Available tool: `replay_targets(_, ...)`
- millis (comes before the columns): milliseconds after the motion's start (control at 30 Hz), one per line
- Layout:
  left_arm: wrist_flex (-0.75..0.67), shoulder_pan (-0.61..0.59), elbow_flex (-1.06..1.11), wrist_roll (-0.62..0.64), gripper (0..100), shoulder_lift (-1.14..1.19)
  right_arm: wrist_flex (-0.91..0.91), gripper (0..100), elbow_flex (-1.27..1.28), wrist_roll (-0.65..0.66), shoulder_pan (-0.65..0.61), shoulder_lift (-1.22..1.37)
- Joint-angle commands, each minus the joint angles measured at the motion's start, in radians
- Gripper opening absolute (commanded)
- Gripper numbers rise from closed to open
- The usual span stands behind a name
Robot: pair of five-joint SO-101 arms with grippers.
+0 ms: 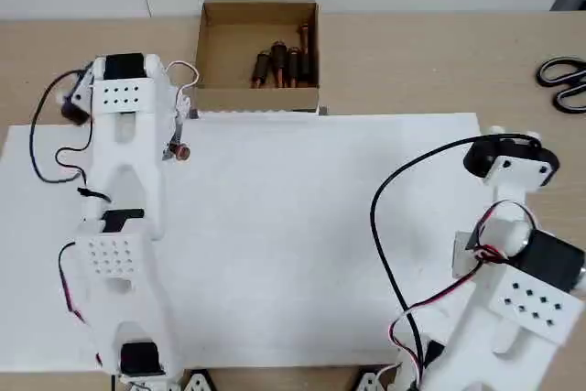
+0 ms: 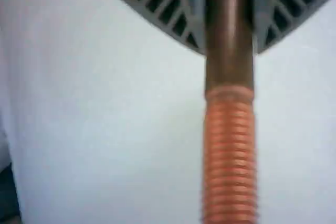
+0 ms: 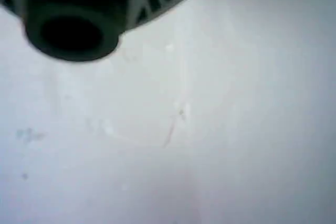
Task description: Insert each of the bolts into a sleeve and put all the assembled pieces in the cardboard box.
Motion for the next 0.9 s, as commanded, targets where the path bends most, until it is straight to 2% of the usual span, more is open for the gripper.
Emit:
replay_targets(0, 0.031, 0.018, -0.024, 0.109, 0, -0.023, -0.008, 0.4, -0.005, -0.008, 0.005, -0.010)
replay_targets(133, 0.031, 0.023, -0.008, 0.149, 0, -0.023, -0.008, 0.4, -0.005, -0.008, 0.005, -0.010)
replay_targets(533, 0.029, 0.009, -0.005, 0.149, 1, -0.017, -0.008, 0.4, -0.003, -0.008, 0.005, -0.008)
replay_targets(633, 0.029, 0.011, -0.002, 0.149, 8, -0.017, -0.008, 0.4, -0.003, -0.008, 0.005, -0.008)
replay_targets(800, 0.029, 0.029, -0.002, 0.147, 27, -0.021, -0.008, 0.4, -0.003, -0.009, 0.005, -0.008)
replay_targets(867, 0.031, 0.037, -0.001, 0.146, 30, -0.021, -0.008, 0.4, -0.003, -0.009, 0.005, -0.008)
